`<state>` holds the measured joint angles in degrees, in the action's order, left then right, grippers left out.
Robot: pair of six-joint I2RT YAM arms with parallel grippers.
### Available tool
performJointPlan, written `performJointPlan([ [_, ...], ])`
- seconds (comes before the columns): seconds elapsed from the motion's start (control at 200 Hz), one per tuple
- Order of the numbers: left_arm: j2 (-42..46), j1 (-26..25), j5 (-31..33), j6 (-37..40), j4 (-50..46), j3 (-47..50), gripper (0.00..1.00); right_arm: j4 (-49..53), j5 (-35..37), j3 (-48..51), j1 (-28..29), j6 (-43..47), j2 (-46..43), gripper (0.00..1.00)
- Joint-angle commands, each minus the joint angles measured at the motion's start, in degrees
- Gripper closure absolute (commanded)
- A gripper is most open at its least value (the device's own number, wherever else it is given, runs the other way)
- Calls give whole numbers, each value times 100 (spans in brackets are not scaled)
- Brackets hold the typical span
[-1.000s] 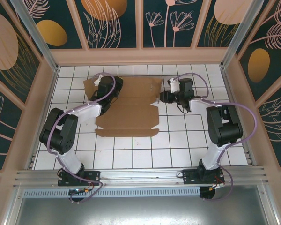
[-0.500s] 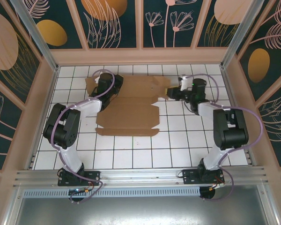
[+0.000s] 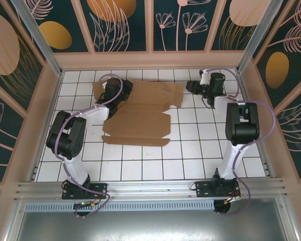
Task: Fold the paper box
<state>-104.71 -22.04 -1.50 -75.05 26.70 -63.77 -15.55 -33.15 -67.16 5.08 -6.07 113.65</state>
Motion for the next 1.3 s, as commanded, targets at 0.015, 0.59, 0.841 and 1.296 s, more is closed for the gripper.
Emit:
performJointPlan([
  [0.015, -111, 25, -110, 105, -247, -205, 100, -127, -546, 348, 362, 505, -338, 59],
  [0.59, -66, 25, -312, 19, -101, -167, 100, -1017, -1057, 906, 932, 231, -710, 51],
  [0.841, 3, 25, -305, 16, 12, 22, 100, -1394, -1159, 1229, 1024, 203, -951, 46],
  [1.296, 178, 25, -422, -44, 123, 268, 100, -1046, 906, 957, 1521, 657, -887, 37],
])
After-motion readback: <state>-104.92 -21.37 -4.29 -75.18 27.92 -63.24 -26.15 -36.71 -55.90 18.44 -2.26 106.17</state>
